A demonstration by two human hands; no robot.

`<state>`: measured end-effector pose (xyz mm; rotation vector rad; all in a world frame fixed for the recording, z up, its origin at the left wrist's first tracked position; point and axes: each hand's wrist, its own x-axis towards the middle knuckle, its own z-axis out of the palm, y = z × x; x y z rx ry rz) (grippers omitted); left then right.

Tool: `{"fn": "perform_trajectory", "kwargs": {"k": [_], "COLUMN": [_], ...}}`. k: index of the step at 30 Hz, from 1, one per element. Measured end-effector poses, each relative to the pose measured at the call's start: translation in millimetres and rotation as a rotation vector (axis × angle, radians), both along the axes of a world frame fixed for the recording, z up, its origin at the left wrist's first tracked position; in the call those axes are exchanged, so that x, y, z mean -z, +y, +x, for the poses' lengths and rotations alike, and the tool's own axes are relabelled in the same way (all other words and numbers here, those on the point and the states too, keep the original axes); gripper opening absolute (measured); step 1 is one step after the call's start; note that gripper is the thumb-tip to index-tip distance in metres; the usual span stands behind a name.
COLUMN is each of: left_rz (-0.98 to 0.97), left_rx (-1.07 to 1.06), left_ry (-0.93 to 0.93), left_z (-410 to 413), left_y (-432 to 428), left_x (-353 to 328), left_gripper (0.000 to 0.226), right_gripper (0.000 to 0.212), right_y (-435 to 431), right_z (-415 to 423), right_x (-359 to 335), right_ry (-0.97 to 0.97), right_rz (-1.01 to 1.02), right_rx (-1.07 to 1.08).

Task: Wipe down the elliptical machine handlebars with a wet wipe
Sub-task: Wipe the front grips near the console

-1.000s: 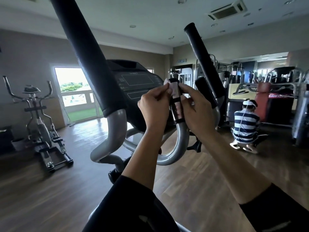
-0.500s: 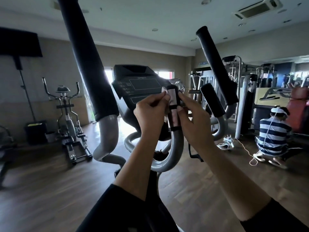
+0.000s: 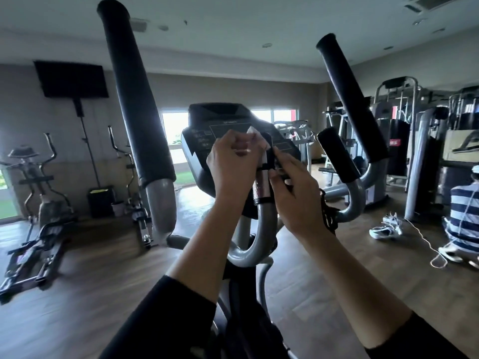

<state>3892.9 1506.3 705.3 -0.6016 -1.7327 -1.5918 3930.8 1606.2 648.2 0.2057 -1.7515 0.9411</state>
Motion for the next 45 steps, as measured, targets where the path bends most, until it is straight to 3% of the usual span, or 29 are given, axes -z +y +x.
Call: {"fn": "perform_trajectory", "kwargs": {"k": [12,20,28,37,45], "left_rz": [-0.052,0.037,0.199,0.163,0.292], "left_rx": [-0.015,0.049,0.302,0.425,0.511], "left_ry": [0.051,0.043,-0.158,-0.172,-0.220], "left_z": [-2,-9,-16,-7,9], "left_y": [0,4,-1,-15,-18], "left_x": [14,-4,5,36,77], "left_gripper": [0.014,0.008,0.021,0.013,0.017], "right_gripper": [0.048,0.053,0.048,0.046,0.045], "right_y": [8,7,7,5,2], "right_z": [-5,-6,-4,1,15], "right_x": [4,3,5,11,27], "right_ry": [0.007,0.009,-0.003,0.010,0.002], "right_rz": [0.039,0.038,0.009,0.014,0.075], "right_rx": [-0.039,-0.061,-0.064,-0.026,0.002]}}
